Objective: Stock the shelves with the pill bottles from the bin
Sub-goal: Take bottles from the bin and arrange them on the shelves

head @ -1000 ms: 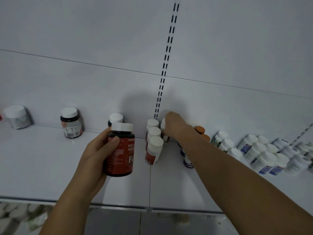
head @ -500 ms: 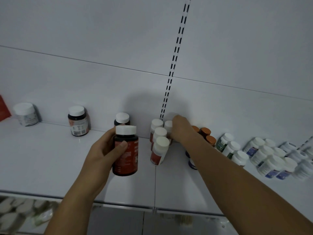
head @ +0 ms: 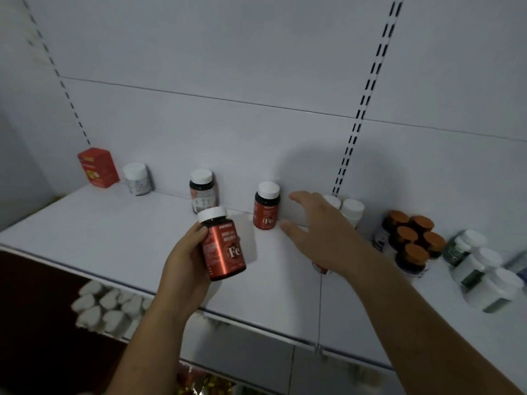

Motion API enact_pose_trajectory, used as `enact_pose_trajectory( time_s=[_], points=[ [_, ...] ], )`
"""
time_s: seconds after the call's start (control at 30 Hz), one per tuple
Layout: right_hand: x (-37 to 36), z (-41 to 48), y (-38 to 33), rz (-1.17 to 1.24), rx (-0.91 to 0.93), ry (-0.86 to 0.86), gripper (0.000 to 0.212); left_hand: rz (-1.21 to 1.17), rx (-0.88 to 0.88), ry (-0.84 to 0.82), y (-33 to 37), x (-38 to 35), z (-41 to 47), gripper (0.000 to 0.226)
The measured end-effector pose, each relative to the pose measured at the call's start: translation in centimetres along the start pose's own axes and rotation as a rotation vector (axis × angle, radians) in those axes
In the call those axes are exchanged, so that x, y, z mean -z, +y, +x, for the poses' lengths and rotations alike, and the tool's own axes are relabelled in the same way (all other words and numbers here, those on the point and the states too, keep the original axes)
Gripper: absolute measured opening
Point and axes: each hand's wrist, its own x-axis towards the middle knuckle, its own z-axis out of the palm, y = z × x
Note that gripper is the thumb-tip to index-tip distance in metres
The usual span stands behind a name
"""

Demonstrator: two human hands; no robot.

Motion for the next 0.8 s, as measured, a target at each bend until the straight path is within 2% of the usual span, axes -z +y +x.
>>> enact_pose_trajectory(
  time_s=[0.1,0.17,0.27,0.4,0.5,0.6,0.8],
  points=[
    [-1.2,-0.1,-0.1,-0.048,0.025,-0.025,0.061,0.025,0.016,-0.004,0.0,-0.1,0.0,0.058],
    [-1.7,-0.2,-0.1,-0.092,0.058,-0.01,0.062,0.094,-0.024,-0.012,-0.3,-0.1,0.1,0.048],
    [-2.2,-0.5,0.2,-0.119,0.111,0.008,0.062,0.381,-0.17,-0.003,-1.0,-0.1,1.1,0.035],
    [-2.6,-1.0,0.9,-0.104,0.116,0.02,0.064,0.715,-0.336,0.018,-2.7,-2.0,3.8,0.052],
    [-2.9,-1.2,1.2,-0.098,0.12,0.022,0.063,0.719,-0.329,-0.01,-3.9,-3.7,5.3,0.059],
    [-3.0,-1.4,1.4,-0.091,0.119,0.018,0.067,0.714,-0.346,0.006,-4.7,-4.8,6.1,0.059],
    [-3.1,-1.1,1.3,-0.099,0.134,0.03,0.06,0.726,-0.339,0.028,-5.5,-5.1,7.6,0.06]
  ],
)
